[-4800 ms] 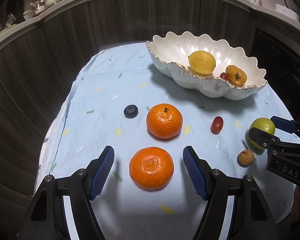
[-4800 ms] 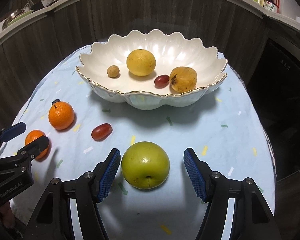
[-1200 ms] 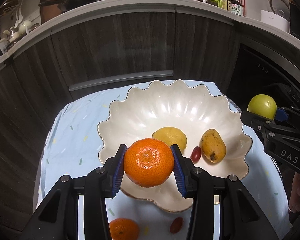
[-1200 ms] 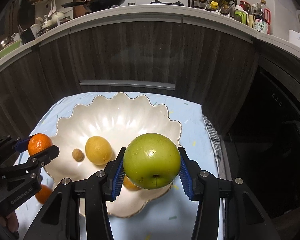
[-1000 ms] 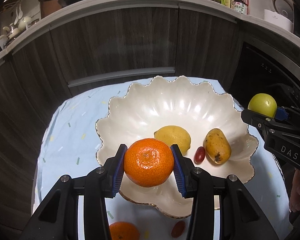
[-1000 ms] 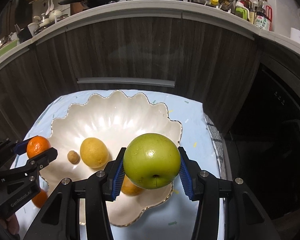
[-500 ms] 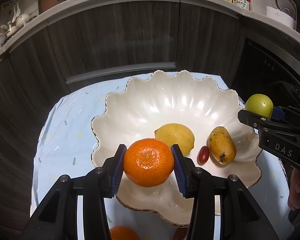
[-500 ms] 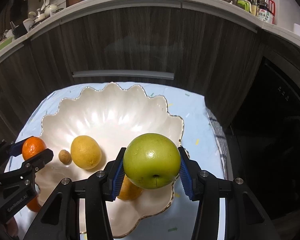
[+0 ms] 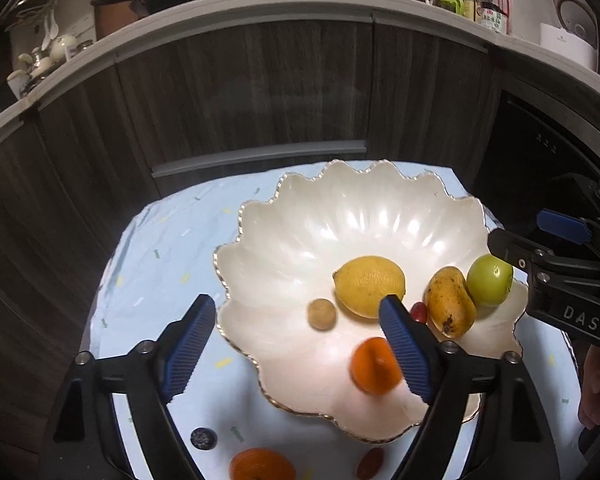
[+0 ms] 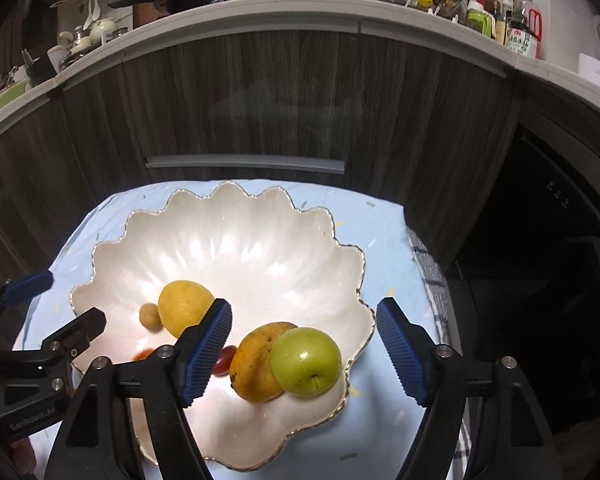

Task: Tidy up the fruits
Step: 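Open both tools to drop mandarin and green apple into the bowl, then withdraw both tools from the bowl toward the remaining fruits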

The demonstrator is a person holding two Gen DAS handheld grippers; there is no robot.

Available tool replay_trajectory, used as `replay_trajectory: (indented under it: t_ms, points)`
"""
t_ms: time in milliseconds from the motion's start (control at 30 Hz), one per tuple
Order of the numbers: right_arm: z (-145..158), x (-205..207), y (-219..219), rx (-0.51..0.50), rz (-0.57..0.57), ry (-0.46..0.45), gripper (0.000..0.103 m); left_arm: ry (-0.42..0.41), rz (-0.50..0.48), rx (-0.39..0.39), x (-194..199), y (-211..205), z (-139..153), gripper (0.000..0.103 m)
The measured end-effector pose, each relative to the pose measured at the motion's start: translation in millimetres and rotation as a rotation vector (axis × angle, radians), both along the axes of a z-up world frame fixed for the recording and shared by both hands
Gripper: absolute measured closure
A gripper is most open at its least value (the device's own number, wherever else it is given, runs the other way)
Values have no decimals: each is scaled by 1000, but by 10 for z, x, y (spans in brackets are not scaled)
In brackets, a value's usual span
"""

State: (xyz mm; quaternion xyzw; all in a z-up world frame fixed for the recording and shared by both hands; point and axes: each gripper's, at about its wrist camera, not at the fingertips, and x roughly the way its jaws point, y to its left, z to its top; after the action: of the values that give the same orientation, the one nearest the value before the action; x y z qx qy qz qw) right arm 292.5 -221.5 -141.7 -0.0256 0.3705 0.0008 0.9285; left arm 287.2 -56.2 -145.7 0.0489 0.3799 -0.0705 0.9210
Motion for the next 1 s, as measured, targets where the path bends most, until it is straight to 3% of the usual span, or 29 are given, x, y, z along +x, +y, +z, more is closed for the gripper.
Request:
replay_trajectory:
  t_ms: [1000]
  points:
    - [363,-674,462,-10,43,-87,24,-75,55,-15,-664,474,370,18]
